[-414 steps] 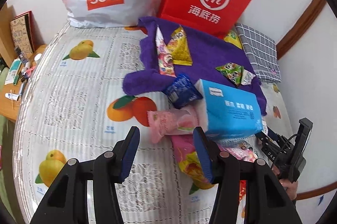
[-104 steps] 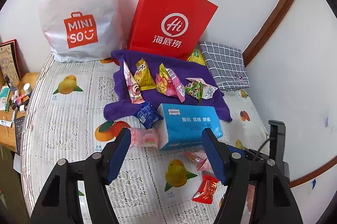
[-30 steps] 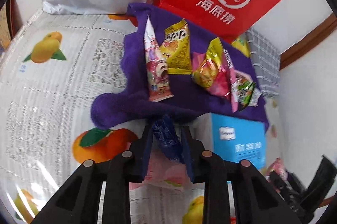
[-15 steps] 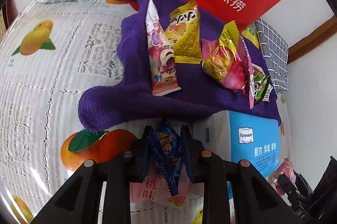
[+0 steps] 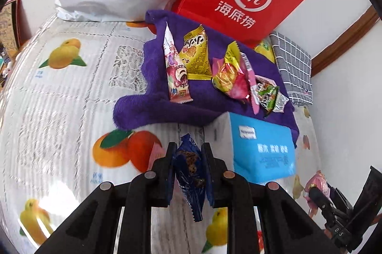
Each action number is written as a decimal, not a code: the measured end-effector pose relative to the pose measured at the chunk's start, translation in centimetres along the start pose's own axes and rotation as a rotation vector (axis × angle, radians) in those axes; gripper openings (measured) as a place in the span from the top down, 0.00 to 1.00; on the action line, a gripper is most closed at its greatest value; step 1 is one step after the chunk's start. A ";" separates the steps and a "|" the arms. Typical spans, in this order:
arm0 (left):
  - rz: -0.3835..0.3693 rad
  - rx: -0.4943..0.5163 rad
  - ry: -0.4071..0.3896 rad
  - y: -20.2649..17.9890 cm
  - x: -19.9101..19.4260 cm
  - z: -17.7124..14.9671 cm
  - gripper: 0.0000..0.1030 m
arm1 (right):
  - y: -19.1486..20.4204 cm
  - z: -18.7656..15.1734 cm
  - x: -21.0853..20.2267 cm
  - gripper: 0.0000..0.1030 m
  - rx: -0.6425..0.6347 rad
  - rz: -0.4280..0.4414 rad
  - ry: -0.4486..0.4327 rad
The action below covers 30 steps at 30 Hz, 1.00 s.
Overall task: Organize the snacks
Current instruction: 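Lift and carry the panda-print bag and blue candy over the purple towel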
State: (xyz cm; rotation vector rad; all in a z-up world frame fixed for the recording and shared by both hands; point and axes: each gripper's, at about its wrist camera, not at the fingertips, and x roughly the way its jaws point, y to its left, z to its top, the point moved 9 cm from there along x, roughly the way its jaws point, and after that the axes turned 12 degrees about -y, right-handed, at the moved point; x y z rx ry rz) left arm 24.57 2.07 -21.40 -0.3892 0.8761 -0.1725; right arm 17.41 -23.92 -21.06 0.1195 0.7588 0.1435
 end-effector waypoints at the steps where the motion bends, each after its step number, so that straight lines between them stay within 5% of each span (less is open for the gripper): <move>1: -0.003 0.004 -0.005 -0.2 -0.4 -0.2 0.81 | 0.1 0.1 -0.3 0.33 -0.001 0.001 -0.006; 14: -0.047 0.045 -0.034 -3.1 -4.7 -2.8 0.81 | 2.2 0.9 -4.1 0.33 -0.049 0.001 -0.072; 30: -0.095 0.106 -0.094 -7.1 -7.1 -0.5 0.81 | 4.4 4.8 -5.9 0.33 -0.079 0.040 -0.159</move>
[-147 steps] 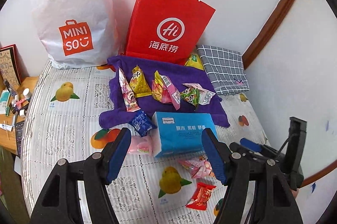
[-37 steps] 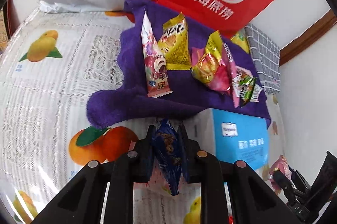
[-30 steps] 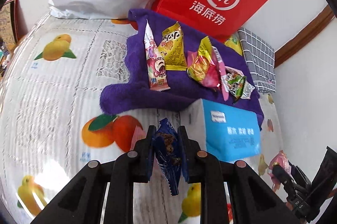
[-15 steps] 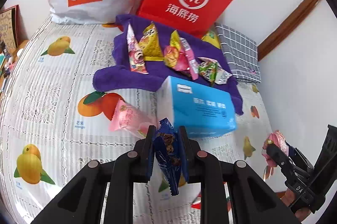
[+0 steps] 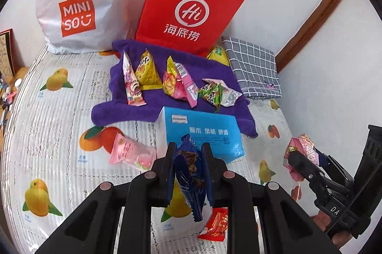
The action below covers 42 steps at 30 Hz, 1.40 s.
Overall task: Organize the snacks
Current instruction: 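Lift and carry the panda-print bag and blue candy over the purple towel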
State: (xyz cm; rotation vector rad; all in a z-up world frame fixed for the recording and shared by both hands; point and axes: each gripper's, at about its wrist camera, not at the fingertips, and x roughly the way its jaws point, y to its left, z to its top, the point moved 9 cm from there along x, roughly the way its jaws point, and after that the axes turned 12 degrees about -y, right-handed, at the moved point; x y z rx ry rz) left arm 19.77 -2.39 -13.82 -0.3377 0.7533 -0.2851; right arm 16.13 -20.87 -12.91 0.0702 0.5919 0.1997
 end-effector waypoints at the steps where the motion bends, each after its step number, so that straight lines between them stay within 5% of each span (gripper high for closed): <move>1: -0.003 -0.003 -0.002 0.0 0.1 0.2 0.81 | -0.1 0.3 0.1 0.33 -0.002 -0.001 -0.003; 26: -0.026 0.014 -0.012 -0.5 5.1 5.5 0.81 | -2.2 5.8 5.3 0.33 0.005 -0.027 -0.040; 42: -0.029 0.002 0.009 0.2 7.6 5.8 0.81 | -2.4 6.8 8.3 0.33 0.007 -0.021 -0.039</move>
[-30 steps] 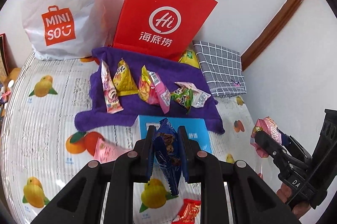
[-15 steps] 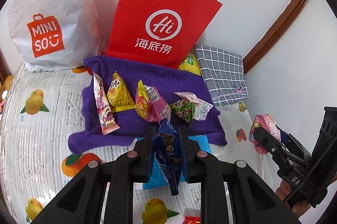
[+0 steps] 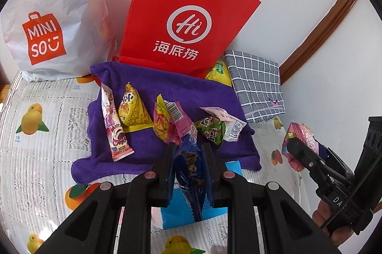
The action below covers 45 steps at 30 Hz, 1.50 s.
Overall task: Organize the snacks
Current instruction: 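Lift and carry the panda-print bag and blue candy over the purple towel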
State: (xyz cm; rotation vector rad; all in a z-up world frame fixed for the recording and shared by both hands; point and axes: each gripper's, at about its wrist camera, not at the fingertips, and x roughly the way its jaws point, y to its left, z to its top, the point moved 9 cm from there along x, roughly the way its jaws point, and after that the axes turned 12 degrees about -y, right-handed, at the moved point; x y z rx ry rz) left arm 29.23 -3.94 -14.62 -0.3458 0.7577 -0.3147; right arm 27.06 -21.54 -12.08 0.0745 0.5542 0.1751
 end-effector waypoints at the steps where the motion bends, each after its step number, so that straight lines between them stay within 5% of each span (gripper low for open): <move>1: 0.000 0.003 0.003 0.0 0.1 -0.1 0.81 | -0.1 0.0 0.1 0.33 0.001 -0.002 0.000; 45: 0.046 -0.036 0.003 4.2 4.4 2.5 0.81 | 0.6 1.9 8.7 0.33 -0.018 0.026 0.017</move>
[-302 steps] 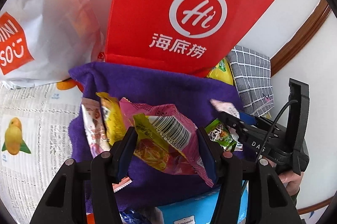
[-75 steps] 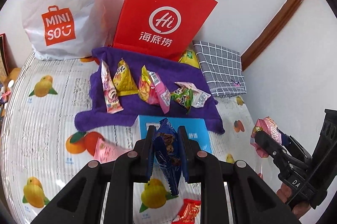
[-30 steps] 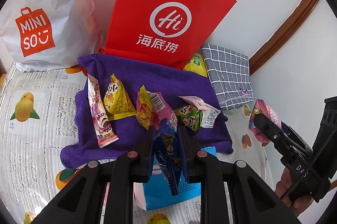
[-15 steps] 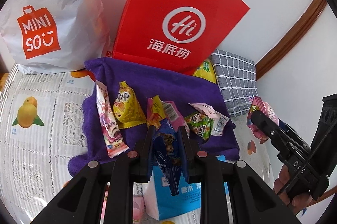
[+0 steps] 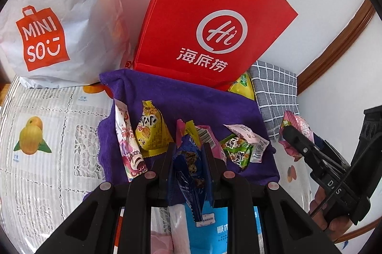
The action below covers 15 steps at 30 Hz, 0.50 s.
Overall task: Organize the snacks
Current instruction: 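Lift and carry the panda-print bag and blue candy over the purple towel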
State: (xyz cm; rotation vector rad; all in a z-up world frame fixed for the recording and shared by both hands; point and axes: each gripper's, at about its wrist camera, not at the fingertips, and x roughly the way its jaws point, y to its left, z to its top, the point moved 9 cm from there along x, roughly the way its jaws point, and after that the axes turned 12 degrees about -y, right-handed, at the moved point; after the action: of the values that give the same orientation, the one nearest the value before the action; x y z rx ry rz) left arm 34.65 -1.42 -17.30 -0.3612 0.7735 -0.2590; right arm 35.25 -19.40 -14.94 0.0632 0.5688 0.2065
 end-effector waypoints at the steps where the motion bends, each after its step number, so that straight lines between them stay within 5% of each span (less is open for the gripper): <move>1: 0.002 0.002 0.001 0.0 0.1 0.0 0.81 | 0.0 0.1 0.3 0.33 -0.003 -0.001 0.000; 15: -0.003 0.006 0.026 0.4 2.4 -0.1 0.81 | -1.2 -2.1 4.1 0.33 -0.053 -0.018 0.090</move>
State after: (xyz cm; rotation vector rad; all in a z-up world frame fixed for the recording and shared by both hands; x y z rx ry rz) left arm 36.22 -1.95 -19.02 -0.3534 0.7979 -0.2691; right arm 37.73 -19.72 -19.05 -0.0023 0.6528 0.2072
